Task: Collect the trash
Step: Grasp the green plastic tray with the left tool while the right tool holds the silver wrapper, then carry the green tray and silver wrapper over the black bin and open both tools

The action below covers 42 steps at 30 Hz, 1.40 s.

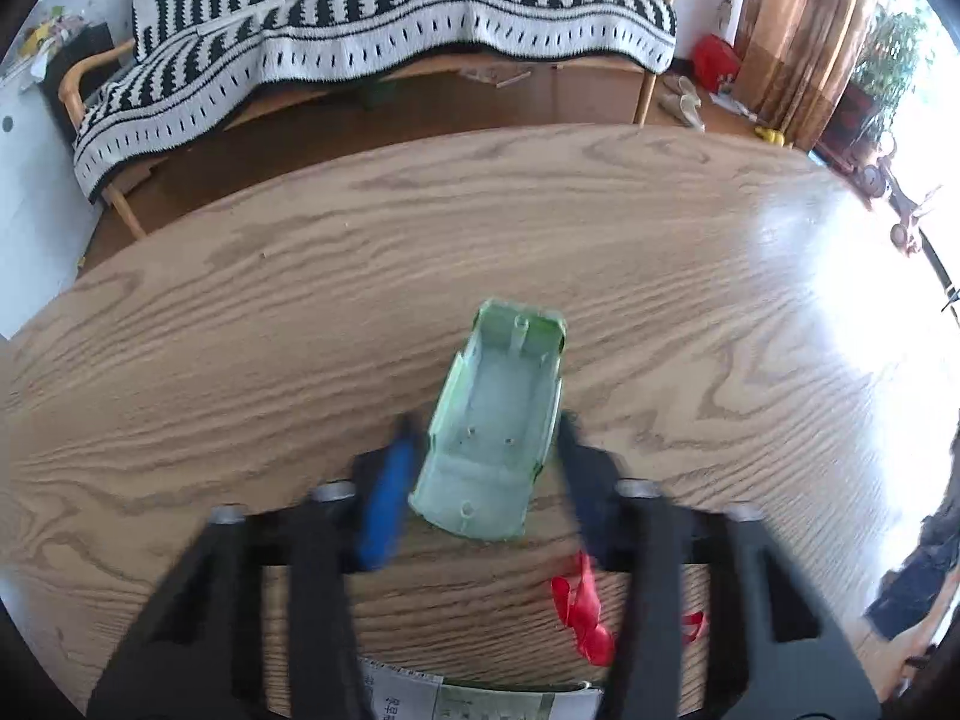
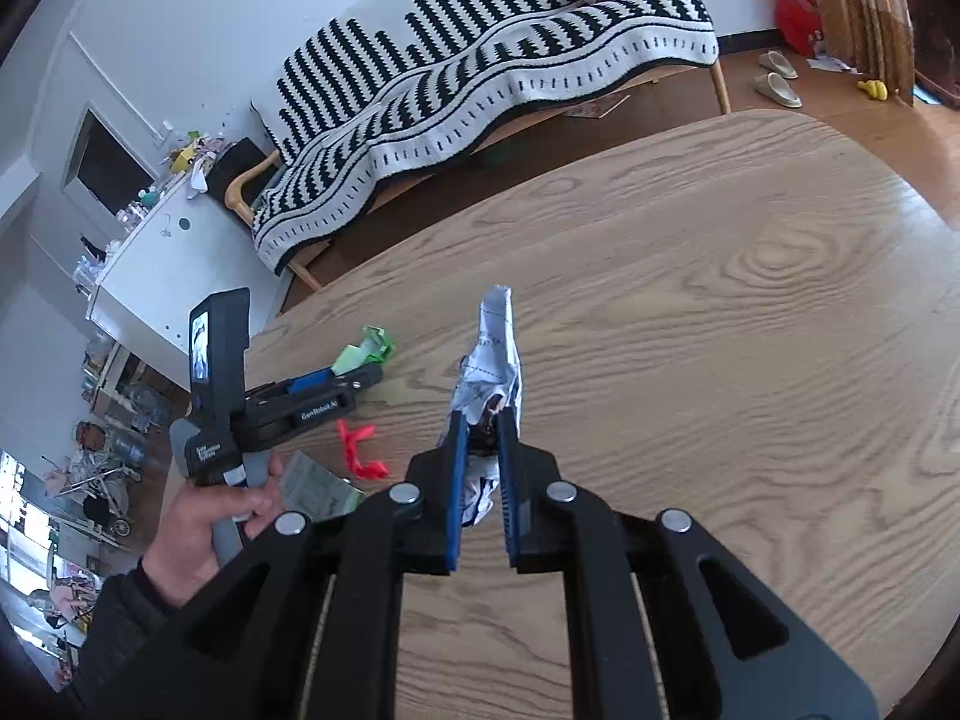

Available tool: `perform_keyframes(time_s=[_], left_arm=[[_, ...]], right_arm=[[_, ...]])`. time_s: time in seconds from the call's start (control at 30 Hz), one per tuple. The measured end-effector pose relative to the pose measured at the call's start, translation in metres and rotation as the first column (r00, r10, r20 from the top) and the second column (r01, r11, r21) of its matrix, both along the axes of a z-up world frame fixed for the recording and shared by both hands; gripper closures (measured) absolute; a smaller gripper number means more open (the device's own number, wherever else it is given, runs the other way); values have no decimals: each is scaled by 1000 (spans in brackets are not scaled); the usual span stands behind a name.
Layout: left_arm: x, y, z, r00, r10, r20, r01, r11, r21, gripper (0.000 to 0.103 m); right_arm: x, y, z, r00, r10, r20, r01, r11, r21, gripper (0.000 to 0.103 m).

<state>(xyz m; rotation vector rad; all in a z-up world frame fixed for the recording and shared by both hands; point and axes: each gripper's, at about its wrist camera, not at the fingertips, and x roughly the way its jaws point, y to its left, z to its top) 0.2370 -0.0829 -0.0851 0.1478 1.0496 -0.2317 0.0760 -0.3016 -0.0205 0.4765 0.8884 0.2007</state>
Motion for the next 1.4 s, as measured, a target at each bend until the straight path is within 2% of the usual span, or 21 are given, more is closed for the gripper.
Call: perform_keyframes(time_s=[0.1, 0.27, 0.37, 0.5, 0.67, 0.83, 0.93, 0.97, 1.1, 1.27, 1.4], left_arm=[[-8, 1, 8, 1000, 1, 28, -1, 1000, -1, 69], [-30, -5, 39, 995, -7, 99, 10, 999, -34, 69], [-55, -26, 60, 987, -63, 147, 69, 997, -38, 69], [-89, -62, 76, 974, -150, 172, 162, 985, -63, 69], [-139, -125, 94, 939, -272, 209, 297, 950, -98, 69], [-199, -204, 100, 881, -408, 239, 444, 888, -121, 69], [-233, -254, 96, 837, -494, 235, 530, 838, -130, 69], [-247, -275, 92, 816, -531, 228, 566, 814, -133, 69], [-288, -330, 76, 751, -627, 204, 657, 741, -140, 69], [-320, -380, 53, 699, -697, 158, 715, 681, -161, 69], [-334, -400, 38, 670, -730, 140, 743, 654, -143, 69]], right_arm=[[-13, -9, 5, 1000, -11, 7, 11, 1000, -28, 92], [-38, -25, 15, 998, -47, 31, 50, 995, -89, 92], [-57, -41, 18, 997, -73, 40, 78, 988, -134, 92], [-91, -77, 17, 990, -134, 51, 141, 967, -210, 92], [-144, -139, 12, 969, -238, 61, 246, 930, -273, 92], [-203, -211, 0, 922, -383, 54, 381, 875, -298, 92], [-237, -250, -8, 885, -462, 49, 450, 826, -339, 92], [-247, -262, -13, 872, -488, 41, 471, 814, -340, 92], [-282, -301, -38, 828, -560, -7, 521, 774, -360, 92], [-303, -332, -70, 799, -595, -88, 528, 763, -373, 92], [-313, -342, -81, 796, -594, -114, 521, 769, -370, 92]])
